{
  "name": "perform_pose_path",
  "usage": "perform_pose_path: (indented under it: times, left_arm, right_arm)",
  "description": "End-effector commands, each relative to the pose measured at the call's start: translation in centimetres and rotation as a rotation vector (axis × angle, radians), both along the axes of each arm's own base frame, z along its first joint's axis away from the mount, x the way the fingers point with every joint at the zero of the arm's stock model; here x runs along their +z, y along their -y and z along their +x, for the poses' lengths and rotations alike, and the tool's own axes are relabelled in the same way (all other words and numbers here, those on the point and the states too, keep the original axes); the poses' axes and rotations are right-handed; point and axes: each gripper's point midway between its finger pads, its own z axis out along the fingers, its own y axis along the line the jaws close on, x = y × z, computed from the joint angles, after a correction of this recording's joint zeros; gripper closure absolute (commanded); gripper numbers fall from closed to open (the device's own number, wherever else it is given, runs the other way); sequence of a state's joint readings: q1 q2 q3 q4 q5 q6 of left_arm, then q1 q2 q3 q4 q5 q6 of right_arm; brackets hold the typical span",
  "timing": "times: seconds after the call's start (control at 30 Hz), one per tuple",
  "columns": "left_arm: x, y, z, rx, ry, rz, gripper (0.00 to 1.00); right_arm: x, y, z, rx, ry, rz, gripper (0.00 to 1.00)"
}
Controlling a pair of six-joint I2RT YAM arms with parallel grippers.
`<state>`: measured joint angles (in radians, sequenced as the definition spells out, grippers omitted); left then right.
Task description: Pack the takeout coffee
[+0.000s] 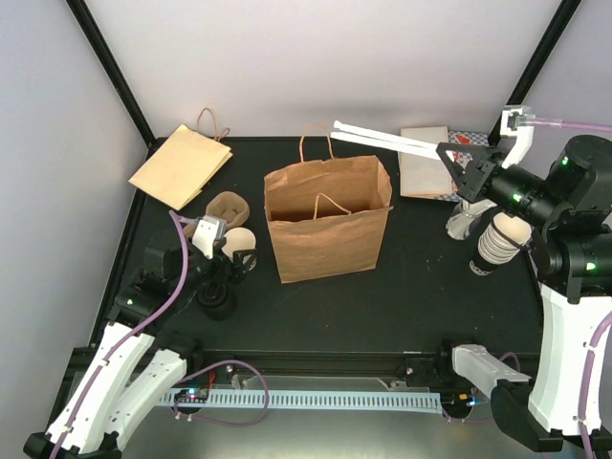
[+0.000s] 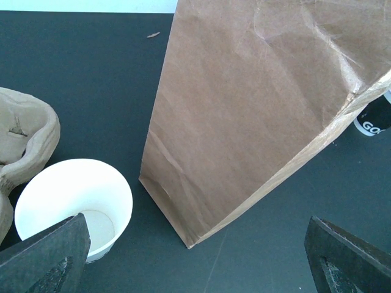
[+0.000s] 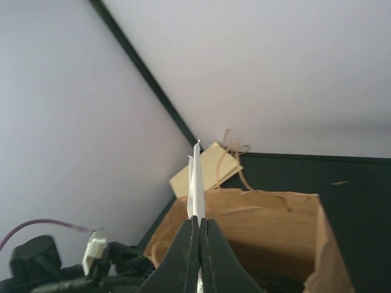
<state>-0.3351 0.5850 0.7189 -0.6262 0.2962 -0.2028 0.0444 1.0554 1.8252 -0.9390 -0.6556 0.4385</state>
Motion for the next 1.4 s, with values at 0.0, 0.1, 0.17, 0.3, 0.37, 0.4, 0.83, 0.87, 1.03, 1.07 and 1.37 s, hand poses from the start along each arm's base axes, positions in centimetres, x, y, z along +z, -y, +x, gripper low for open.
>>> perform_pose_path:
  times: [0.0,0.1,0.17,0.3,0.37,0.4,0.83,0.87,1.03,1.07,1.37]
  left_arm:
    - [0.5,0.4,0.3,-0.026,0.025,-0.008,0.01]
    - [0.5,0.5,0.3,-0.028,0.023,-0.01,0.01]
    - [0.4,0.5,0.3,-0.031,0.022,-0.009,0.01]
    - [0.4,0.6,0.3,-0.033,0.019,-0.009,0.01]
    - [0.4,0.6,0.3,-0.035,0.018,-0.01,0.01]
    - [0.4,0.7,0.3,-0.037,0.019,-0.01,0.01]
    - [0.1,0.8,0.3,-0.042,0.008,-0.009,0.01]
    - [0.2,0.7,0.4,-0.04,0.01,-0.009,0.01]
    - [0.1,0.8,0.4,-0.042,0.008,-0.008,0.01]
    - [0.1,0.8,0.4,-0.041,0.008,-0.009,0.01]
    - [0.2,0.8,0.3,-0.046,0.012,-0.011,0.01]
  right_arm:
    - [1.6,-2.3,-1.7,0.182,0.065,0.065,0.99]
    - [0.9,-2.7,-1.8,0.218,0.045,0.066,0.99]
    - [0.4,-2.9,-2.0,0.239,0.038,0.067,0.99]
    - [-0.4,-3.3,-2.4,0.272,0.025,0.077,0.99]
    - [-1.2,-3.3,-2.2,0.274,0.008,0.078,0.99]
    - [-1.6,-3.3,-2.1,0.275,0.0,0.077,0.99]
    - [-5.8,-3.0,0.3,0.241,-0.102,0.032,0.99]
    - [-6.0,-3.0,0.5,0.24,-0.111,0.031,0.99]
    - [-7.9,-3.0,1.6,0.237,-0.179,0.023,0.99]
    - [-8.4,-3.0,1.9,0.238,-0.197,0.023,0.99]
    - [-11.6,-5.6,3.6,0.303,-0.332,0.011,0.98]
